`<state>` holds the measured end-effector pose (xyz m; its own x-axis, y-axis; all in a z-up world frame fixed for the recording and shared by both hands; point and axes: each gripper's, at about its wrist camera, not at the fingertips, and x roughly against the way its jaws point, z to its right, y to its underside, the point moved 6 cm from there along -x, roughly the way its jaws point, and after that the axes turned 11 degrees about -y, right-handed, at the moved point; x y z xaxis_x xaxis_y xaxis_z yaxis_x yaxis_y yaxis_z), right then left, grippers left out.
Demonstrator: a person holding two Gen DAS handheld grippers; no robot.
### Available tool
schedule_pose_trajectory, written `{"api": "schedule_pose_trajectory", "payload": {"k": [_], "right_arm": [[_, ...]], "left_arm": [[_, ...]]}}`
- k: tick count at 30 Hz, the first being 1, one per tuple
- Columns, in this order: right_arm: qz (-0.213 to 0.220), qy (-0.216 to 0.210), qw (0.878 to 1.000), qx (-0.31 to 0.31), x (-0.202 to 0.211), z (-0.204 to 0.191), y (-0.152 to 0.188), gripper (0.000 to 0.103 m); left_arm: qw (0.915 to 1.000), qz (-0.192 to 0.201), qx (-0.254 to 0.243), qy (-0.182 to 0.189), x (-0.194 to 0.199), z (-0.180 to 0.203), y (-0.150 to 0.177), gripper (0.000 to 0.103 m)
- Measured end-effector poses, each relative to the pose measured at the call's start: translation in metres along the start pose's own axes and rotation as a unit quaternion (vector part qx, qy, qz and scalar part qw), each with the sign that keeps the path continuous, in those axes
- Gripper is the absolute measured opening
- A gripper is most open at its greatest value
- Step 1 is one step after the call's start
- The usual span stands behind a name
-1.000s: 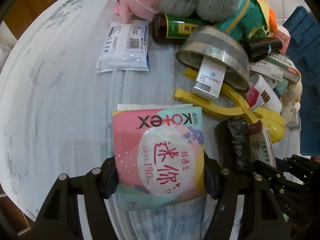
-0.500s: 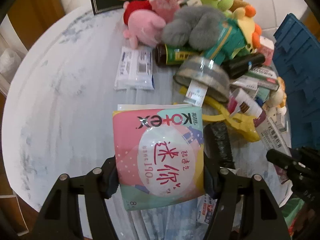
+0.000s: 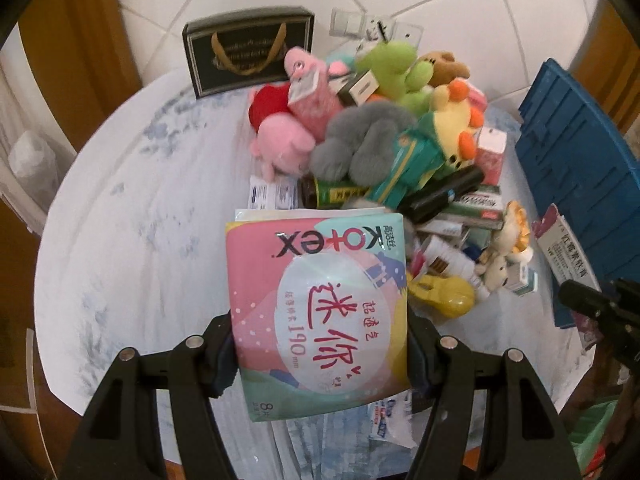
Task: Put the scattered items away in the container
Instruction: 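Carry the Kotex pack and medicine box over the blue crate with both tools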
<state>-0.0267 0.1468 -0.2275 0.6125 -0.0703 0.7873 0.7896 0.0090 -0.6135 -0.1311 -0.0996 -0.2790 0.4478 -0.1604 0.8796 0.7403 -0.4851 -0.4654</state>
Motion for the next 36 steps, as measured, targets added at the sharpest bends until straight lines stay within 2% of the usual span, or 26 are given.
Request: {"api": "schedule_pose_trajectory", "payload": {"k": [11, 23, 28, 36], "right_arm": [[0.038, 0.001, 0.999, 0.023, 0.059, -0.001, -0.021, 0.018], [0.094, -0.026, 0.994, 0.051, 0.129, -0.005, -0.037, 0.018], [0.123, -0.036, 0.990, 0.057, 0.168, 0.002, -0.048, 0.018], [0.163, -0.040, 0.984, 0.062, 0.222, 0.027, -0.058, 0.018]], "left_arm": [[0.9984, 0.056, 0.002, 0.001, 0.065, 0.015, -0.027, 0.065], [0.9928, 0.119, -0.002, -0.001, 0.135, 0.046, -0.055, 0.065], [0.9894, 0.145, -0.003, 0.007, 0.165, 0.067, -0.067, 0.065], [0.9836, 0.178, -0.019, 0.024, 0.200, 0.122, -0.086, 0.065]]}}
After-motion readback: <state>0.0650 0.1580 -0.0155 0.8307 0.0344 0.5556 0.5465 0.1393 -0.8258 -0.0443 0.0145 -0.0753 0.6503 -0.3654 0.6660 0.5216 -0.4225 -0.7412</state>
